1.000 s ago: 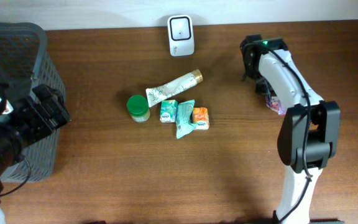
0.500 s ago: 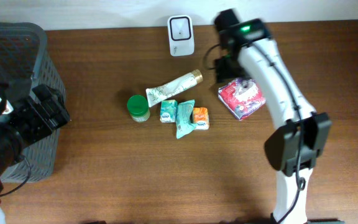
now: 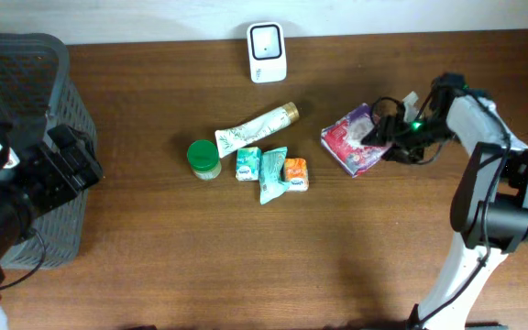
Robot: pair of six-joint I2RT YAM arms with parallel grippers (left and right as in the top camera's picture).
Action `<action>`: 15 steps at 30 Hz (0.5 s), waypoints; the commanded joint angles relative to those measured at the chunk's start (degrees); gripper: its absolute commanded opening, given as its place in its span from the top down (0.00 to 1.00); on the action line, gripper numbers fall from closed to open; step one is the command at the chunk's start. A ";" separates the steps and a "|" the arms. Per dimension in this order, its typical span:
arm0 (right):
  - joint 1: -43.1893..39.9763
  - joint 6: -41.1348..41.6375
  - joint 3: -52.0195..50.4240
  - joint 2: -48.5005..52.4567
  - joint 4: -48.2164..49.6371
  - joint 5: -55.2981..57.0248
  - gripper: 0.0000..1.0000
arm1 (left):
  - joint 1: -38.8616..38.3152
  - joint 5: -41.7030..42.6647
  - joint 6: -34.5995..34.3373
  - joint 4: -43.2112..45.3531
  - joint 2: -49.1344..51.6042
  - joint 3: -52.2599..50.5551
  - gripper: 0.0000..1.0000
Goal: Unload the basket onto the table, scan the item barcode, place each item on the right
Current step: 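Carry the tissue pack with the right gripper to the scanner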
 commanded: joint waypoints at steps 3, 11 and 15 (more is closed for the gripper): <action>1.64 3.04 -3.39 -0.83 4.11 -4.66 0.96 | 0.37 0.42 -0.57 0.00 -0.09 -0.07 0.01; 11.82 25.27 18.78 -0.90 19.65 -10.54 0.96 | 0.37 0.42 -0.59 0.00 -0.07 -0.07 0.01; 20.85 39.58 18.75 -0.35 36.13 9.05 0.96 | 0.37 0.42 -0.57 0.00 -0.07 -0.07 0.01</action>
